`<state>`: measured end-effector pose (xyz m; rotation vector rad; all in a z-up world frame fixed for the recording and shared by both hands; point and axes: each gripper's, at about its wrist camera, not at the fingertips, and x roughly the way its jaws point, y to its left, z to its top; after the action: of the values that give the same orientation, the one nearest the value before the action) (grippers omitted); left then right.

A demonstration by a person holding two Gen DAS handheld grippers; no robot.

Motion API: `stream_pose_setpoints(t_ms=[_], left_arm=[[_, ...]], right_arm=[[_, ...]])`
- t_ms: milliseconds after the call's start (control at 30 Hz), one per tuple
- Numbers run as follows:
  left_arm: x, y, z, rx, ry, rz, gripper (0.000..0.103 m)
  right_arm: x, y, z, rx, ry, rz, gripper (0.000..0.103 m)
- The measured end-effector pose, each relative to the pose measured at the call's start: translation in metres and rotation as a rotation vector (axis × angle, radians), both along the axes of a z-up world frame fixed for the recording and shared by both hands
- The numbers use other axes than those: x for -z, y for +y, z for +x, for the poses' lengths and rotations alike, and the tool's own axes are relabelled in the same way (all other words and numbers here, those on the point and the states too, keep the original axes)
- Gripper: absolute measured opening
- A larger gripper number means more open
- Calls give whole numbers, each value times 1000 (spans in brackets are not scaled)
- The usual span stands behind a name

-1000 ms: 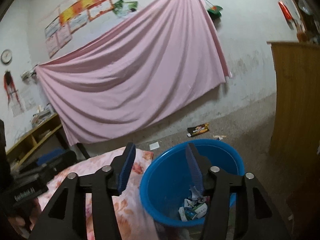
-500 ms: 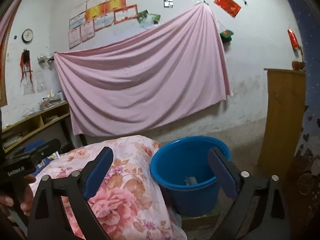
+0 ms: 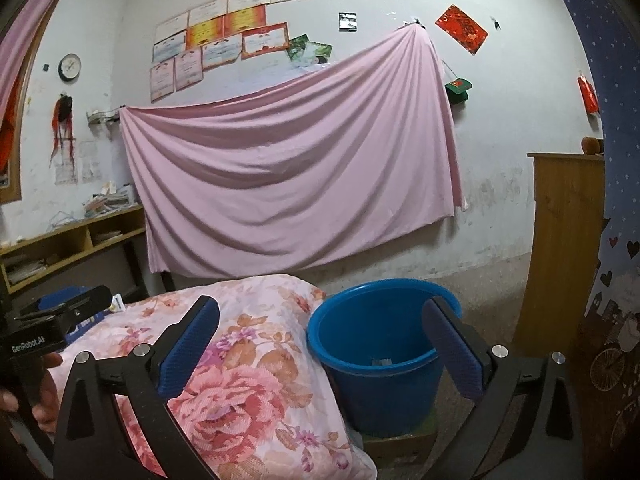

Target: Collect trash

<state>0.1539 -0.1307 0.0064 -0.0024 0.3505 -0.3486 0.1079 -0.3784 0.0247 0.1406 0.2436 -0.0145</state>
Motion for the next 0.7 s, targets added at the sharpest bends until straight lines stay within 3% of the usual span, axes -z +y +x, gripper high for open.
stream_pose_setpoints(t_ms=[700], left_arm=[[11, 1, 5, -20, 26, 9, 100]], right_arm=[[6, 2, 1, -6, 7, -2, 103]])
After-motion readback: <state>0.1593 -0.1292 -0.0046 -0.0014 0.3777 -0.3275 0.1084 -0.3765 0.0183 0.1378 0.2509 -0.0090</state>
